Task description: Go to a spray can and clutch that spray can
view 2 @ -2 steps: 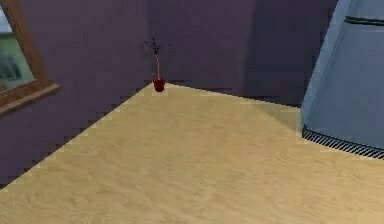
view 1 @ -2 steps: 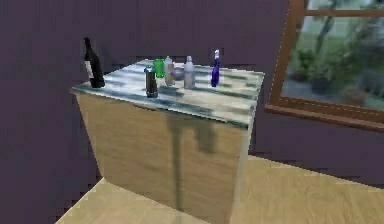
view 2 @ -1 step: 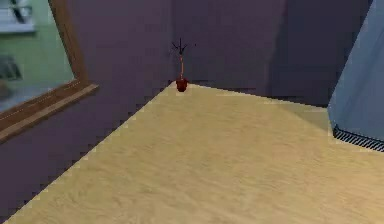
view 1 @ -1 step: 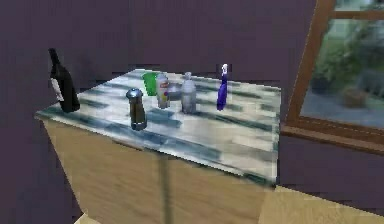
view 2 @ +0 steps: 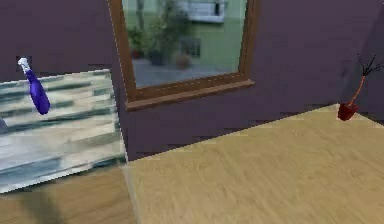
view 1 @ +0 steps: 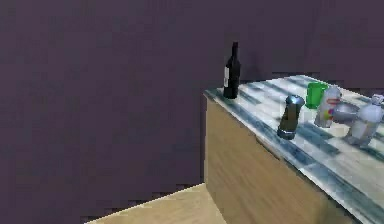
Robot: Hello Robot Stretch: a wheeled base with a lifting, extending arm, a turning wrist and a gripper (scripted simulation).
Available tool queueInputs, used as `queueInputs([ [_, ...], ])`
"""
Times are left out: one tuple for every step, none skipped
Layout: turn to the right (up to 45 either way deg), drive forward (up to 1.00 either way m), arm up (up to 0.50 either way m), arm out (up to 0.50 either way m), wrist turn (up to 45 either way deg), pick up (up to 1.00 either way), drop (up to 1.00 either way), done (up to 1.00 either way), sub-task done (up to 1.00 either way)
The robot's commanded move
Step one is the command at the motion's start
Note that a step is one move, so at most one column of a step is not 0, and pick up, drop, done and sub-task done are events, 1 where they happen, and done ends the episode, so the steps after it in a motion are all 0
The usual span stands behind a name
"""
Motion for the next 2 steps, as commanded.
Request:
queueInputs([
  [-45.0,0.00,0.00,0.00,0.0,0.00,0.00,0.00,0.00],
  [36.0,0.00,0.00,0.00,0.0,0.00,0.00,0.00,0.00],
])
